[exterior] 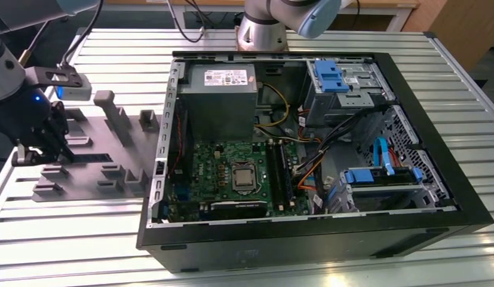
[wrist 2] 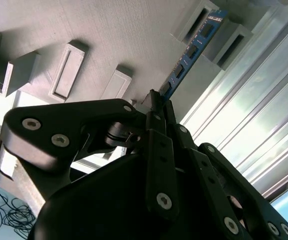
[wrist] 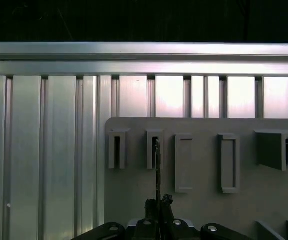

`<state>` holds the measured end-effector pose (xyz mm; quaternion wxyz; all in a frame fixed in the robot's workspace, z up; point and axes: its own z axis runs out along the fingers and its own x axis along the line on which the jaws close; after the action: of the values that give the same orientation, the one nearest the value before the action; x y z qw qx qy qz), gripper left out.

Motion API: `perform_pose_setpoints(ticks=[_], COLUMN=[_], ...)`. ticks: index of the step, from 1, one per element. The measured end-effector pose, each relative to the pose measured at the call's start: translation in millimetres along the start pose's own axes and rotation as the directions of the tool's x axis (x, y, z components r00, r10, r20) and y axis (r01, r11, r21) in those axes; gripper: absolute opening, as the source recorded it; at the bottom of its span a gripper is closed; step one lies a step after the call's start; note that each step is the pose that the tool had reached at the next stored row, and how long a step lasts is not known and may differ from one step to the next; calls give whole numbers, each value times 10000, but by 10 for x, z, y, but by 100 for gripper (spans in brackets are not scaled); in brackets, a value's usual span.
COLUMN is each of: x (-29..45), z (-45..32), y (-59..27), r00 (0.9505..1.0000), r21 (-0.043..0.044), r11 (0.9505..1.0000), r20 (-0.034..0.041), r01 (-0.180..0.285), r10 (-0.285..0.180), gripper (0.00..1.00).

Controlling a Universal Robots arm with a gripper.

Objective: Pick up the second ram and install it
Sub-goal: 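Pick up the second ram and move it above second insertion slot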

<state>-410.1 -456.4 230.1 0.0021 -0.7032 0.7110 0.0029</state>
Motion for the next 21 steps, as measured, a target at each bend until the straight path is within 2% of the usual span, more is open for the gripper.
perform_pose_setpoints(ticks=[7, 21], x=[0, -1], z=[-12, -100], y=[0, 0], r00=[10000, 10000], r21=[0, 0], r11=[10000, 10000], r20=[0, 0], r01=[0, 0], r10=[0, 0], gripper=[14, 14])
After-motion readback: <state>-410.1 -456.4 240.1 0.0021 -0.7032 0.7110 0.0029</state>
